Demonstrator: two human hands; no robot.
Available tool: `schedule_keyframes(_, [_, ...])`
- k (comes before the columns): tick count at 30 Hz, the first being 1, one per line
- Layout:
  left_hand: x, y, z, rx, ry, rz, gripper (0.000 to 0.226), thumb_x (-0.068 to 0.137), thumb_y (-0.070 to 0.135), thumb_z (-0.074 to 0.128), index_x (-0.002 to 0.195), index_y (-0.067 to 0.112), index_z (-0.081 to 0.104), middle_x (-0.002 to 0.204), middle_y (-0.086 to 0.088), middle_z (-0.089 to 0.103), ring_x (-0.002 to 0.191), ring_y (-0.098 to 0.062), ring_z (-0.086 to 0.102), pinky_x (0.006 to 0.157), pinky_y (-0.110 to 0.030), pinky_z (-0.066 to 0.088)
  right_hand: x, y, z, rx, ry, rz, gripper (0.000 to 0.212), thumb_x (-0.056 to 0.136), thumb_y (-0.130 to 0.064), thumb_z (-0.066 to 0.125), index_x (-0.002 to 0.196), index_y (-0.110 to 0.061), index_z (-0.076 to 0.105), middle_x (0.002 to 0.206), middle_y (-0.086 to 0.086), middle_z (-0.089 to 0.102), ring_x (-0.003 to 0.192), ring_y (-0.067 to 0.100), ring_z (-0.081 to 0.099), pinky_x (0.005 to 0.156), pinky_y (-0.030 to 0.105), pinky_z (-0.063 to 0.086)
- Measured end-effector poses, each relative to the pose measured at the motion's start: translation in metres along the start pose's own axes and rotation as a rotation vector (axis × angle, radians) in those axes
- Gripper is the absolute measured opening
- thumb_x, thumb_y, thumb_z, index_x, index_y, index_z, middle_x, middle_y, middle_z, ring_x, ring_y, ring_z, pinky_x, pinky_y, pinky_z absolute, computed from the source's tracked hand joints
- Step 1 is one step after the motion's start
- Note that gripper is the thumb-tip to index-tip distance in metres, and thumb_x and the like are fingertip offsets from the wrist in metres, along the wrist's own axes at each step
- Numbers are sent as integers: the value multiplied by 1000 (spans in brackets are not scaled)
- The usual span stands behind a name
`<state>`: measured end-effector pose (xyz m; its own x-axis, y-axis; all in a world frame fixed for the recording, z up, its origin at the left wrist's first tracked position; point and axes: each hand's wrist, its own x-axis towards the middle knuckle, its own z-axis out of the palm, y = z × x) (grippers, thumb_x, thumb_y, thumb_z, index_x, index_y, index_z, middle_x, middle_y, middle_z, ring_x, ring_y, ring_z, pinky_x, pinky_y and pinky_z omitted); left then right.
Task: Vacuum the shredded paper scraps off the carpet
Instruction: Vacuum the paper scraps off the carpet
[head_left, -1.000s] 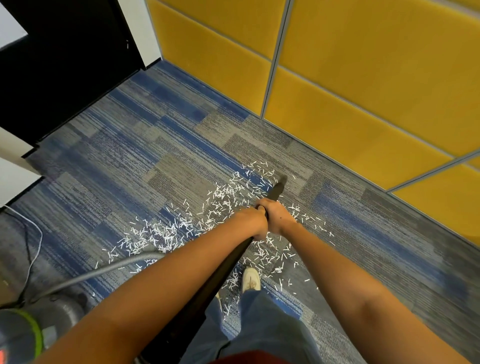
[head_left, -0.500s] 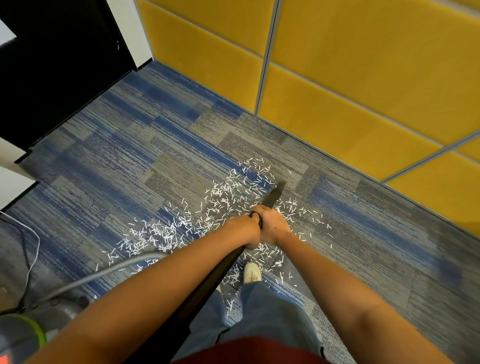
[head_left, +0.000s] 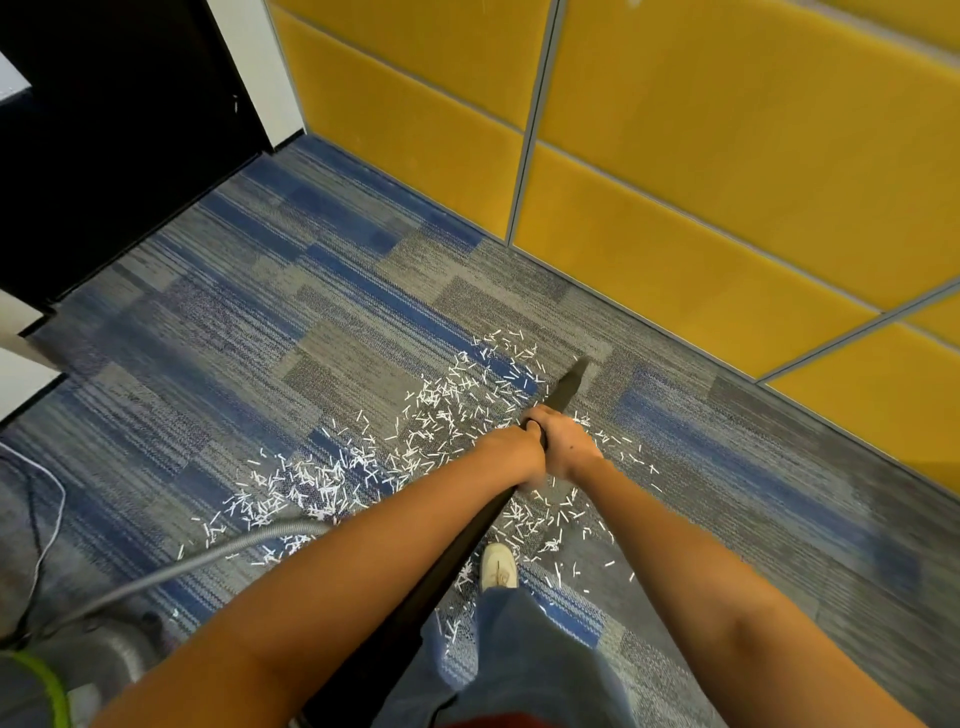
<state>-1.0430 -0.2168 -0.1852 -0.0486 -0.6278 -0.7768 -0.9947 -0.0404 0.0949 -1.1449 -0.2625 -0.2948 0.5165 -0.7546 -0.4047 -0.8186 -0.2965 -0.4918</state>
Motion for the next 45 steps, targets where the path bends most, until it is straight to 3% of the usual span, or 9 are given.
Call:
schedule_keyframes(3, [10, 4, -5, -10, -19, -25, 83, 92, 10, 52, 151, 15, -6, 129, -12, 46, 116, -27, 52, 86, -33, 46, 10, 9, -3, -22, -31, -5, 40, 82, -4, 61, 120, -14, 55, 121, 8, 57, 104, 29, 59, 95, 39, 45])
schedule_keyframes(8, [18, -1, -12, -45, -10, -35, 78, 92, 11, 52, 151, 14, 0, 126, -10, 49, 115, -26, 54, 83, -32, 46, 21, 13, -5, 0, -28, -37, 33, 78, -3, 63, 110, -12, 60, 113, 7, 61, 99, 27, 60, 93, 38, 46])
schedule_keyframes(12, [20, -9, -15, -64, -4, -69, 75, 92, 13, 54, 150, 15, 7, 107, -9, 50, 108, -24, 57, 73, -30, 43, 30, 9, -7, -15, -44, -60, 28, 78, -3, 62, 105, -11, 61, 110, 7, 62, 96, 25, 61, 92, 35, 46])
schedule_keyframes(17, [19, -15, -9, -112, 9, -108, 80, 92, 12, 53, 151, 16, -1, 125, -9, 49, 115, -25, 53, 81, -33, 45, 38, -3, -4, -11, -69, -80, 28, 82, -3, 59, 110, -10, 59, 113, 8, 59, 98, 28, 60, 91, 39, 46])
schedule_keyframes(24, [9, -50, -12, -137, 12, -163, 80, 92, 12, 52, 151, 14, -3, 121, -10, 52, 111, -25, 55, 86, -33, 48, 56, -44, 3, 20, -118, -165, 26, 76, -4, 65, 100, -12, 60, 107, 6, 60, 94, 24, 59, 91, 38, 47])
schedule_keyframes(28, [4, -70, -5, -169, 1, -201, 79, 91, 12, 54, 151, 11, 3, 121, -9, 53, 108, -25, 58, 86, -32, 49, 65, -64, 13, 16, -140, -187, 30, 79, -3, 64, 105, -16, 59, 111, 5, 60, 98, 24, 59, 92, 38, 47])
schedule_keyframes(32, [-2, -85, 2, -204, 1, -216, 80, 92, 11, 52, 150, 11, -4, 120, -10, 53, 108, -25, 57, 86, -33, 49, 71, -81, 23, -13, -157, -227, 34, 79, -2, 65, 112, -12, 60, 117, 6, 60, 104, 24, 59, 96, 34, 45])
schedule_keyframes(39, [-11, -104, 4, -256, 0, -266, 58, 92, 14, 50, 143, 6, 23, 83, -3, 44, 99, -20, 59, 83, -29, 50, 75, -103, 30, -73, -186, -256, 30, 76, -5, 66, 103, -15, 59, 110, 5, 60, 97, 24, 60, 91, 38, 49])
schedule_keyframes(45, [-17, -113, 7, -247, -10, -263, 63, 92, 13, 49, 146, 8, 16, 98, -7, 49, 97, -21, 58, 82, -30, 49, 73, -111, 34, -66, -164, -285, 31, 74, -6, 67, 104, -14, 61, 109, 4, 62, 100, 23, 59, 90, 39, 50])
